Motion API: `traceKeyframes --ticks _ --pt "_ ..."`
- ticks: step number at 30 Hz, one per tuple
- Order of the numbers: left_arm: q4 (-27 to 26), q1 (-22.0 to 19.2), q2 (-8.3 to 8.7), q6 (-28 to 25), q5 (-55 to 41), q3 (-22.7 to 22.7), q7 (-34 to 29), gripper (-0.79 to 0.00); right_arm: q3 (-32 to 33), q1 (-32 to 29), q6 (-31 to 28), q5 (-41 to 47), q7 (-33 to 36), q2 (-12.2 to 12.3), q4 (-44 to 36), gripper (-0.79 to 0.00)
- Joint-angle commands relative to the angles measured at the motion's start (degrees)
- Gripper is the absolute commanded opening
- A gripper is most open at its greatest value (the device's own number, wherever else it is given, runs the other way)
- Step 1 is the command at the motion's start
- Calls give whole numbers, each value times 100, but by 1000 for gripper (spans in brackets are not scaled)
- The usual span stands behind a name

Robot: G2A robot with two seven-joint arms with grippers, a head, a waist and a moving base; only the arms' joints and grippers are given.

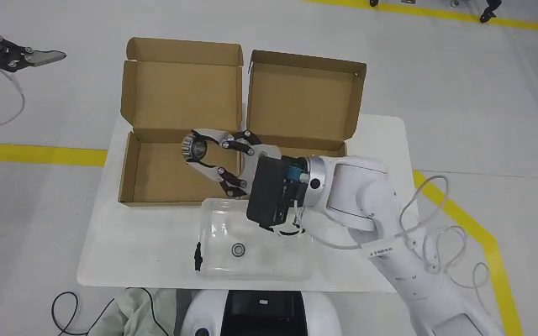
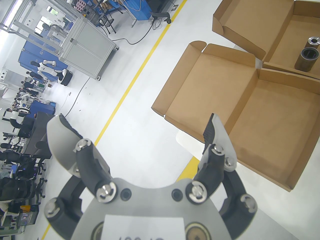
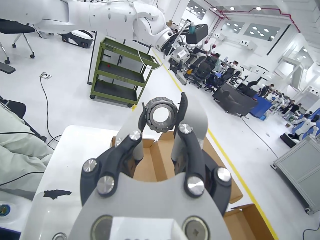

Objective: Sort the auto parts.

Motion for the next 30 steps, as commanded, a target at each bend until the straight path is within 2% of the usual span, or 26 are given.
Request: traceKeyframes --ticks 1,18,30 --pt "0 0 0 0 0 0 0 0 -5 36 10 16 22 -6 -4 -785" --pt "0 0 0 0 0 0 0 0 -13 139 181 -38 237 -38 -105 -785" --pt "0 0 0 0 0 0 0 0 -195 -120 308 -241 449 -39 341 -785"
